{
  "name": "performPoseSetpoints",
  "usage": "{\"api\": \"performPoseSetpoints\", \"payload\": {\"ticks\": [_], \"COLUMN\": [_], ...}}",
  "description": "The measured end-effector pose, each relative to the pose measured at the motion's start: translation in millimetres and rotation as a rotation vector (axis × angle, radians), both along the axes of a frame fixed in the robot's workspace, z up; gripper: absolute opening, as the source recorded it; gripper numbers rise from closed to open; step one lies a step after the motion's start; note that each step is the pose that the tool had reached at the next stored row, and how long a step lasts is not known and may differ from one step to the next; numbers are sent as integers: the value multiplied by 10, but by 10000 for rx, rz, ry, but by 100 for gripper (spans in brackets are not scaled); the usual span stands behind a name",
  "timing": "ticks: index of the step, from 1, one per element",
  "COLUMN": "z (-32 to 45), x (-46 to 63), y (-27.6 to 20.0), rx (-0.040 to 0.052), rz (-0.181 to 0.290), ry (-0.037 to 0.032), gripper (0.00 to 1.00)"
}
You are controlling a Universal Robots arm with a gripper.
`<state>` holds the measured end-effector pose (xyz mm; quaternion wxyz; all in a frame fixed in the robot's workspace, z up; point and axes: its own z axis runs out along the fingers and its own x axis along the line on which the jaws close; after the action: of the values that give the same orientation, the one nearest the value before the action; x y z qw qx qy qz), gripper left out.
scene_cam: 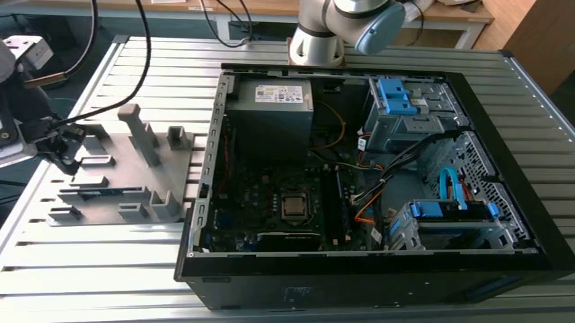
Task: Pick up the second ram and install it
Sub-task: 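Reach for the second ram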
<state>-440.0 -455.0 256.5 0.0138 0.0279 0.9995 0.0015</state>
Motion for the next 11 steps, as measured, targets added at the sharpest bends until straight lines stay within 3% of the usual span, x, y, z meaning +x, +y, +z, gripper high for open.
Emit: {"api": "performPoseSetpoints", "payload": {"ticks": [11], "z": [-183], "x": [192], "y": [-18], "rx": [-4], "rz": [285], "ry": [52], "gripper": [10]}}
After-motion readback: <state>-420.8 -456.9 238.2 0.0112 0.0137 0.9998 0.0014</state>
